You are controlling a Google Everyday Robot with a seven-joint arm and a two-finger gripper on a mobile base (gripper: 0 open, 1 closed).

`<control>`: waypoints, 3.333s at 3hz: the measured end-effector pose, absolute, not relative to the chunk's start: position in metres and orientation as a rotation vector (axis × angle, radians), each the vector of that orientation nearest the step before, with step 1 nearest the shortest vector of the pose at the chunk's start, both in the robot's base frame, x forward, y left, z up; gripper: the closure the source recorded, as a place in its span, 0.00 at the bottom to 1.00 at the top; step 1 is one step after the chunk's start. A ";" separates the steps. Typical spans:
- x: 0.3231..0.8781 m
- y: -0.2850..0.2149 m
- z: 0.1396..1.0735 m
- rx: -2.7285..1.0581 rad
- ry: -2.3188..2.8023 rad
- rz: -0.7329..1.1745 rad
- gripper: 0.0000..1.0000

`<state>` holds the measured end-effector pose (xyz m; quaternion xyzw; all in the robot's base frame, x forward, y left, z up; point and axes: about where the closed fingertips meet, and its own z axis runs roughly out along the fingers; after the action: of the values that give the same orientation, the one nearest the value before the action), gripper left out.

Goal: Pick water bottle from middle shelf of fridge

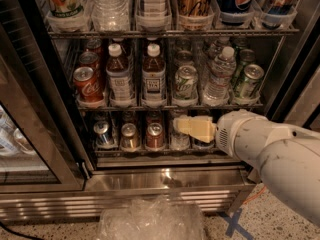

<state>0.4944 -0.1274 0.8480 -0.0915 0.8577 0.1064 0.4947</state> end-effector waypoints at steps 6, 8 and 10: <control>0.536 -0.153 0.842 -0.066 1.960 0.316 0.03; 0.571 -0.145 0.850 -0.056 1.892 0.313 0.14; 0.587 -0.154 0.859 0.003 1.823 0.220 0.22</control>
Offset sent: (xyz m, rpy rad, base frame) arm 0.0096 0.0009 0.0053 0.0342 -0.0422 -0.0151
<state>0.5867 -0.1543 0.8590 0.0011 0.7887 0.0951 0.6074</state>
